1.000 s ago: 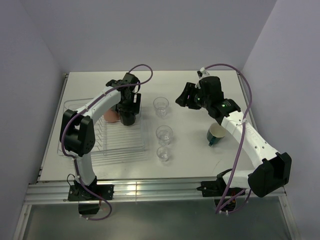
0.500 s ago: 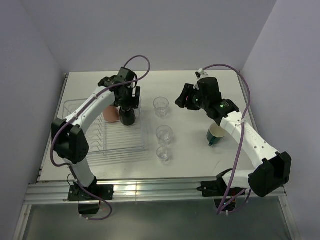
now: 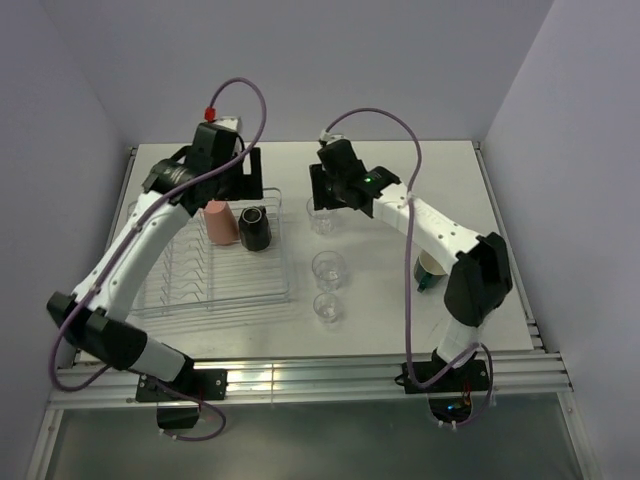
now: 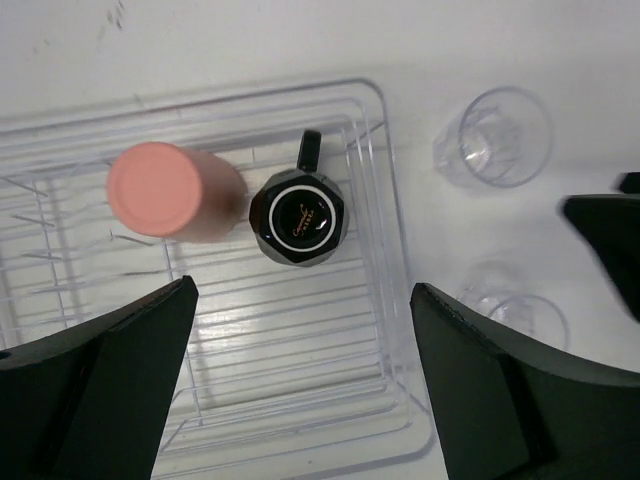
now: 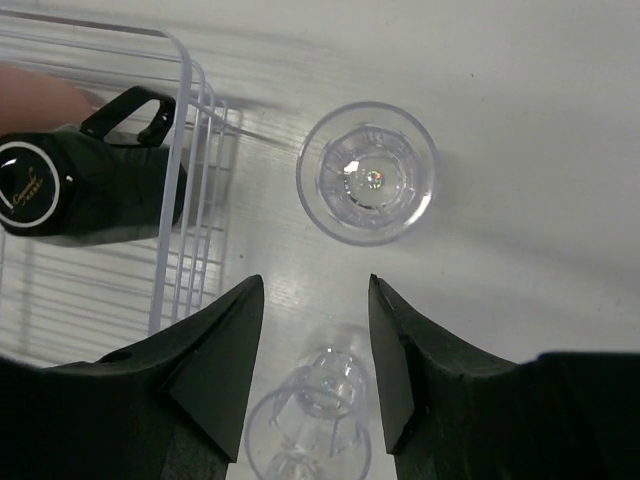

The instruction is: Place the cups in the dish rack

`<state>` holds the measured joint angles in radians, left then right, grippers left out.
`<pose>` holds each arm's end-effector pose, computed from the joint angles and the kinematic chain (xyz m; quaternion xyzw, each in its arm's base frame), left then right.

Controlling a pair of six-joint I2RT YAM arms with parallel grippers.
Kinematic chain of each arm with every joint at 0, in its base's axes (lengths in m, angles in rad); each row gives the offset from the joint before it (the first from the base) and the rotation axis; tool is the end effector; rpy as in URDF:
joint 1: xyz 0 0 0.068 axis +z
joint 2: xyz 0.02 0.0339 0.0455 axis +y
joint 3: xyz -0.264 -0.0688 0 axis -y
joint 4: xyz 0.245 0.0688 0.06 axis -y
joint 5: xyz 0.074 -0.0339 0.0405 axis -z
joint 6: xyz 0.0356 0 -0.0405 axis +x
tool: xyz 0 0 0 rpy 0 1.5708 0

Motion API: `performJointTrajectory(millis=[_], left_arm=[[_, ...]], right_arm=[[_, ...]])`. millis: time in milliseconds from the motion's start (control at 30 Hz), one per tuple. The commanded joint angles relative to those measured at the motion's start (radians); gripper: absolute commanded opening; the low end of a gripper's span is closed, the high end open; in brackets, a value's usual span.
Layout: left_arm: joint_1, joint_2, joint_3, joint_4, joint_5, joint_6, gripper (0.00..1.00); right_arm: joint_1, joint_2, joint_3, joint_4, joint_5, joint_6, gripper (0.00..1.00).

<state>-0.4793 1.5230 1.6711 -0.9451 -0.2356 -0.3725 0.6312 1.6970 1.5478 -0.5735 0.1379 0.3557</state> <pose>0.2849 -0.1387 0.3950 0.0048 0.9207 -0.0557 0.3862 0.3148 0.2241 0.3260 -0.0968 0.9045 0.1391 0.3912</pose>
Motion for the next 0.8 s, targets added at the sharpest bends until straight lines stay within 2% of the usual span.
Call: performJointTrajectory(millis=[0,267,667,767], left_arm=[[0.004,-0.144,0.015,0.043,-0.036,-0.043,0.95],[0.022,-0.303,-0.068,0.077,-0.056,-0.083,0.97],[0.031,-0.360,-0.134,0.094,-0.060,-0.092,0.97],[0.036,-0.363,-0.137,0.097,-0.064,-0.094,0.97]], right_arm=[[0.018,0.093,0.135,-0.043,0.077,-0.081,0.54],[0.045,0.263,0.253,-0.063,0.055,-0.095,0.52],[0.068,0.444,0.345,-0.103,0.068,-0.087,0.48],[0.068,0.460,0.345,-0.104,0.084,-0.083,0.42]])
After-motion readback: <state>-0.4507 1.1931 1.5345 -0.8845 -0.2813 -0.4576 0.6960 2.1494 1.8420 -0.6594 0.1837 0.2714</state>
